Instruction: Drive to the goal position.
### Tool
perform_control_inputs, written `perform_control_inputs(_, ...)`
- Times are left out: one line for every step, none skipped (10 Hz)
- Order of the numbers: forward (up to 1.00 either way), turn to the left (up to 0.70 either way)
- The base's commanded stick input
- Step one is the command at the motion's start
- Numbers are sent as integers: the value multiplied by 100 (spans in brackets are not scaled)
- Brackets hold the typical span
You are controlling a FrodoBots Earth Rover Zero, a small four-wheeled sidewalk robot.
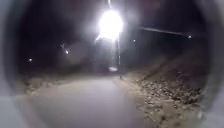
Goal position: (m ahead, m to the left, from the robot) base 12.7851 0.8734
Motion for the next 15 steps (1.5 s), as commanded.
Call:
perform_control_inputs(100,0)
perform_control_inputs(100,0)
perform_control_inputs(100,0)
perform_control_inputs(100,0)
perform_control_inputs(100,0)
perform_control_inputs(100,0)
perform_control_inputs(100,0)
perform_control_inputs(100,0)
perform_control_inputs(100,0)
perform_control_inputs(100,0)
perform_control_inputs(100,0)
perform_control_inputs(100,0)
perform_control_inputs(100,0)
perform_control_inputs(100,0)
perform_control_inputs(100,0)
